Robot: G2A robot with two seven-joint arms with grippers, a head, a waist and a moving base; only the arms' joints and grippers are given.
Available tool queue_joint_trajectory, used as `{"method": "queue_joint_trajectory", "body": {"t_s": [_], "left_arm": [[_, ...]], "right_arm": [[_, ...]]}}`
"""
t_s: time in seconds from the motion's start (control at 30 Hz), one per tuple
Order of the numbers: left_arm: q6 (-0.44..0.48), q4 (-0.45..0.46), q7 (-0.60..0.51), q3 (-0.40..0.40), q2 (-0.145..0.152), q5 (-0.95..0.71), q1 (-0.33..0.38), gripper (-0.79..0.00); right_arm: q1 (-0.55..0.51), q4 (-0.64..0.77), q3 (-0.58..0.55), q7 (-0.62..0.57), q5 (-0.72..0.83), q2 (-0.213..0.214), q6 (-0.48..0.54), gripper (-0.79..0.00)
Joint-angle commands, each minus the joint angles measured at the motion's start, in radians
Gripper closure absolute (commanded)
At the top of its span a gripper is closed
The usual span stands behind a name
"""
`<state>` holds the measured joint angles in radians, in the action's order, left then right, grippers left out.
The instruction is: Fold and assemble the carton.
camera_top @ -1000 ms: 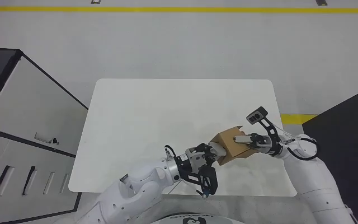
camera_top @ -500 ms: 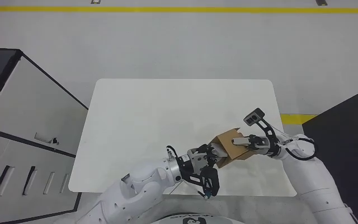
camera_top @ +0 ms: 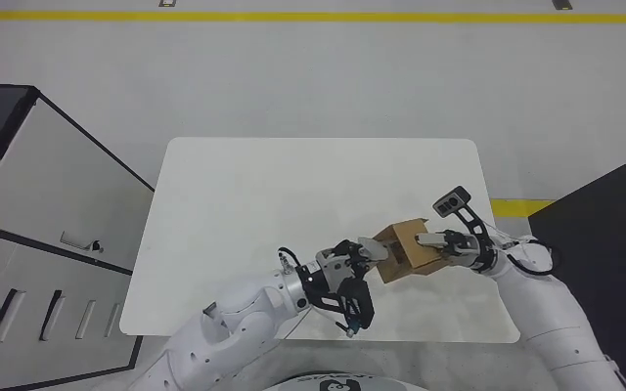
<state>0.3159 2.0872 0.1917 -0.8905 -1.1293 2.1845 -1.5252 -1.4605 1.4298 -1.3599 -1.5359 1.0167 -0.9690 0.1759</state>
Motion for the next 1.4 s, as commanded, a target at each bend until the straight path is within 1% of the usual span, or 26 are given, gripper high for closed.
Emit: {"method": "queue_joint_trajectory", "body": {"t_s": [0.0, 0.27, 0.53, 0.63, 0.7, 0.83, 0.9, 0.93, 1.37], "left_arm": [[-0.005, 0.005, 0.002, -0.007, 0.001, -0.005, -0.003, 0.000], [-0.051, 0.026, -0.002, -0.049, 0.003, -0.051, -0.019, 0.000], [-0.104, 0.031, -0.003, -0.081, 0.006, -0.059, -0.043, 0.000], [-0.114, 0.035, 0.007, -0.091, 0.007, -0.066, -0.053, 0.000], [-0.115, 0.041, 0.016, -0.099, 0.009, -0.066, -0.059, 0.000], [-0.122, 0.040, 0.033, -0.118, 0.013, -0.072, -0.074, 0.000], [-0.124, 0.037, 0.042, -0.127, 0.015, -0.072, -0.081, 0.000], [-0.125, 0.037, 0.046, -0.132, 0.016, -0.075, -0.085, 0.000], [-0.138, 0.017, 0.113, -0.213, 0.029, -0.108, -0.130, 0.000]], "right_arm": [[0.001, -0.003, 0.003, 0.000, 0.019, 0.002, 0.000, 0.000], [0.007, -0.031, 0.029, 0.000, 0.174, 0.008, -0.016, 0.000], [0.013, -0.047, 0.035, 0.000, 0.176, 0.012, -0.019, 0.000], [0.007, -0.045, 0.050, 0.000, 0.196, 0.006, -0.037, 0.000], [0.007, -0.033, 0.071, 0.000, 0.259, -0.001, -0.062, 0.000], [0.014, -0.045, 0.093, 0.000, 0.281, -0.004, -0.067, 0.000], [0.025, -0.065, 0.099, 0.000, 0.259, -0.003, -0.059, 0.000], [0.028, -0.064, 0.103, 0.000, 0.280, -0.005, -0.063, 0.000], [0.051, -0.035, 0.135, 0.000, 0.324, 0.000, -0.081, 0.000]]}}
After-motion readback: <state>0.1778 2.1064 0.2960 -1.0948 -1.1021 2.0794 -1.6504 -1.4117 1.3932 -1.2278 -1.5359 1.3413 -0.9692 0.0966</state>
